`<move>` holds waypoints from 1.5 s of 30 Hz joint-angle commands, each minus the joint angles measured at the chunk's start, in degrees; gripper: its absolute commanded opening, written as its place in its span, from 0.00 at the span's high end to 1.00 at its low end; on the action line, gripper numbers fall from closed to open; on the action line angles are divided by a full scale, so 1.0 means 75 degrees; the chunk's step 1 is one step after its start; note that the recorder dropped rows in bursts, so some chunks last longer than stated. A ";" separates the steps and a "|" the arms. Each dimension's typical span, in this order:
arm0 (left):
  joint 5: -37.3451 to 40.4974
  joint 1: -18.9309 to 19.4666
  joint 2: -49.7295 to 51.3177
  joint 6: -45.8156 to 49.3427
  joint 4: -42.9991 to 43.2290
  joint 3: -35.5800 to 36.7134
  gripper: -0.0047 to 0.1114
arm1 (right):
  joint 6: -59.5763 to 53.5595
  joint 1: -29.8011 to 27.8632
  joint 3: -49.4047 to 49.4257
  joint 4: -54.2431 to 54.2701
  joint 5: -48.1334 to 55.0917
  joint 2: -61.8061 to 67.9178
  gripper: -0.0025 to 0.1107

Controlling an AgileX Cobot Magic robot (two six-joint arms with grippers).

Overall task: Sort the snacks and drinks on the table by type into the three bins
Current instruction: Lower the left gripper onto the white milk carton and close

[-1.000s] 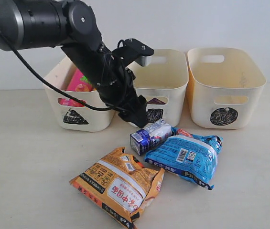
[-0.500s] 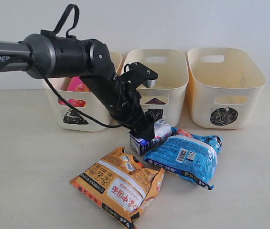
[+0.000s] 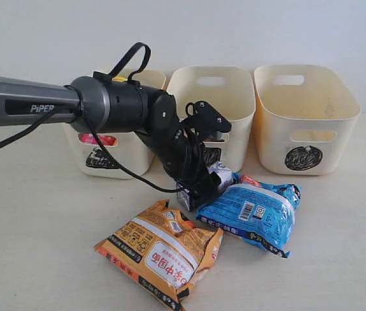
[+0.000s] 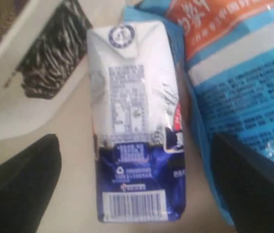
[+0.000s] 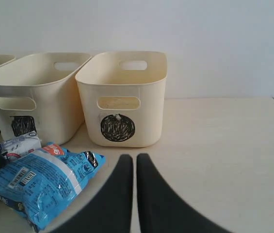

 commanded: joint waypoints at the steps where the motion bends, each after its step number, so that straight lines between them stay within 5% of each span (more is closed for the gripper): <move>1: -0.0292 -0.0070 -0.0007 -0.0815 0.0777 0.0026 0.29 | -0.0018 0.0002 -0.0003 -0.0008 -0.0025 -0.0042 0.98; 18: -0.0682 -0.0070 0.0479 -0.0910 0.0903 0.0026 0.37 | -0.0018 0.0002 -0.0003 -0.0008 -0.0025 -0.0042 0.98; 22: -0.0863 -0.0070 0.0479 -0.0893 0.0903 0.0026 0.52 | -0.0018 0.0002 -0.0003 -0.0008 -0.0025 -0.0042 0.98; 25: -0.0582 -0.0070 0.0462 -0.0822 0.0903 0.0026 0.84 | -0.0018 0.0002 -0.0003 -0.0008 -0.0025 -0.0042 0.98; 27: -0.0244 -0.0070 0.0370 -0.0799 0.1076 0.0026 0.93 | -0.0018 0.0002 -0.0003 -0.0008 -0.0025 -0.0042 0.98; 45: 0.2252 -0.0085 -0.1680 0.1122 -0.0108 0.0026 0.93 | -0.0018 0.0002 -0.0003 -0.0008 -0.0025 -0.0042 0.98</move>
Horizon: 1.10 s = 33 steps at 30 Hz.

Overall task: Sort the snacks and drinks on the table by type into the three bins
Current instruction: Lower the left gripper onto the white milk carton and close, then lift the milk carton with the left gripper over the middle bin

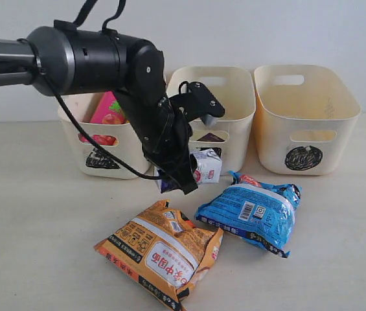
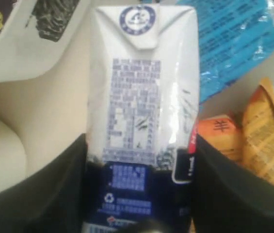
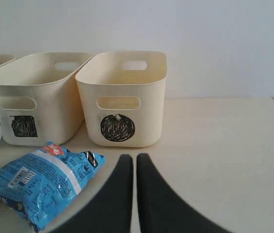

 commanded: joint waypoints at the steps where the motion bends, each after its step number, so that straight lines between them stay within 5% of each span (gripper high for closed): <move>1: -0.0046 -0.0033 -0.0525 0.0420 -0.0522 -0.0017 0.93 | -0.0018 0.0002 -0.0003 0.0005 -0.0025 -0.0042 0.98; 8: -0.0406 -0.0033 -0.1306 0.0420 -0.0578 -0.0017 0.93 | -0.0018 0.0002 -0.0003 0.0005 -0.0025 -0.0042 0.98; 12: -0.2578 -0.0033 -0.1344 0.0066 -0.0578 -0.0017 0.93 | -0.0018 0.0002 -0.0003 0.0005 -0.0025 -0.0042 0.98; 17: -0.3748 -0.0018 -0.0800 -0.0320 -0.0543 -0.0412 0.93 | -0.0018 0.0002 -0.0003 0.0005 -0.0025 -0.0042 0.98; 24: -0.4037 0.0273 0.0282 -0.0763 -0.0511 -0.1447 0.93 | -0.0018 0.0002 -0.0003 0.0005 -0.0025 -0.0042 0.98; 33: -0.4539 0.0428 0.0767 -0.0795 -0.0487 -0.1558 0.93 | -0.0018 0.0002 -0.0003 0.0005 -0.0025 -0.0042 0.98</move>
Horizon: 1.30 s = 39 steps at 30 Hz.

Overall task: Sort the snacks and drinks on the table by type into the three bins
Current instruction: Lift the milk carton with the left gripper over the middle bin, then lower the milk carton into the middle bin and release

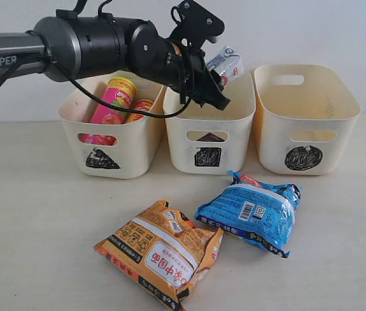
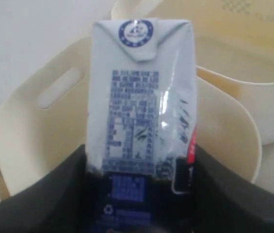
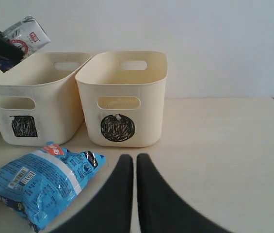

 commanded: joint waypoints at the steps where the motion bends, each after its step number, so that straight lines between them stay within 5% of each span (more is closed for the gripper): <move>1: -0.0421 0.0022 0.0071 -0.0109 -0.0046 -0.0106 0.93 | -0.0018 0.0002 -0.0003 0.0005 -0.0025 -0.0042 0.98; 6: -0.0426 0.0022 0.0250 -0.0109 -0.0046 -0.0106 0.87 | -0.0018 0.0002 -0.0003 0.0005 -0.0025 -0.0042 0.98; 12: -0.0426 0.0022 0.0298 -0.0109 -0.0046 -0.0106 0.54 | -0.0018 0.0002 -0.0003 0.0005 -0.0025 -0.0042 0.98; 17: -0.0426 0.0022 0.0298 -0.0109 -0.0046 -0.0106 0.41 | -0.0018 0.0002 -0.0003 0.0005 -0.0025 -0.0042 0.98; 26: -0.0245 0.0022 0.0195 -0.0109 -0.0046 -0.0106 0.41 | -0.0018 0.0002 -0.0003 0.0005 -0.0025 -0.0042 0.98; 32: 0.0915 0.0022 -0.0216 -0.0109 -0.0046 -0.0106 0.42 | -0.0018 0.0002 -0.0003 0.0005 -0.0025 -0.0042 0.98; 35: 0.1798 0.0022 -0.0436 -0.0109 -0.0046 -0.0106 0.51 | -0.0018 0.0002 -0.0003 0.0005 -0.0025 -0.0042 0.98; 39: 0.3086 0.0022 -0.0731 -0.0109 0.0129 -0.0106 0.76 | -0.0018 0.0002 -0.0003 0.0005 -0.0025 -0.0042 0.98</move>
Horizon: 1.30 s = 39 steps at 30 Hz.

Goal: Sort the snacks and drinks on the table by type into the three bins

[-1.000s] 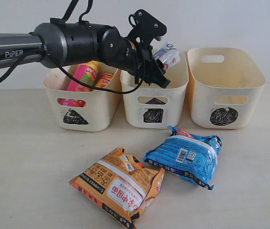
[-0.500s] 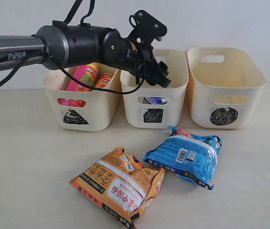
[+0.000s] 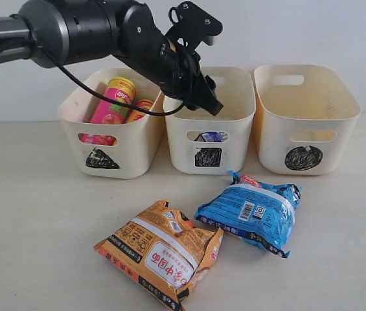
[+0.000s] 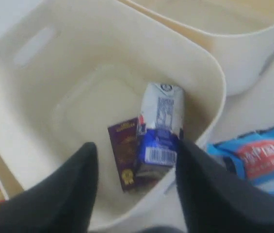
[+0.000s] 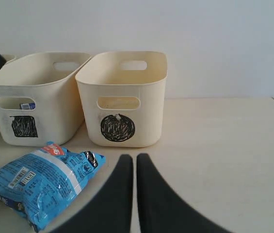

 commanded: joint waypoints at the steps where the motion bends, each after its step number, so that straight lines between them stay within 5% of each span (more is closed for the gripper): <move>1: 0.1549 0.0015 -0.0397 -0.0109 0.0162 -0.0051 0.83 | -0.0018 0.0002 -0.0003 0.0005 -0.0025 -0.0042 0.98; 3: 0.2153 0.0015 -0.0536 -0.0109 0.0247 -0.0051 0.92 | -0.0018 0.0002 -0.0003 0.0005 -0.0025 -0.0042 0.98; 15: 0.4898 0.0015 -0.1354 -0.2076 0.1737 -0.0051 0.93 | -0.0018 0.0002 -0.0003 0.0005 -0.0025 -0.0042 0.98; 21: 0.4912 0.0015 -0.2124 -0.2700 0.2068 0.0604 0.93 | -0.0018 0.0002 -0.0003 0.0005 -0.0025 -0.0042 0.98; 28: 0.4857 0.0015 -0.3755 -0.3223 0.1787 0.2809 0.93 | -0.0018 0.0002 -0.0003 0.0005 -0.0025 -0.0042 0.98; 34: 0.3127 0.0015 -0.5397 -0.3423 0.1106 0.4804 0.93 | -0.0018 0.0002 -0.0003 0.0005 -0.0025 -0.0042 0.98; 39: 0.2900 0.0015 -0.6510 -0.3423 0.0947 0.5934 0.93 | -0.0018 0.0002 -0.0003 0.0005 -0.0025 -0.0042 0.98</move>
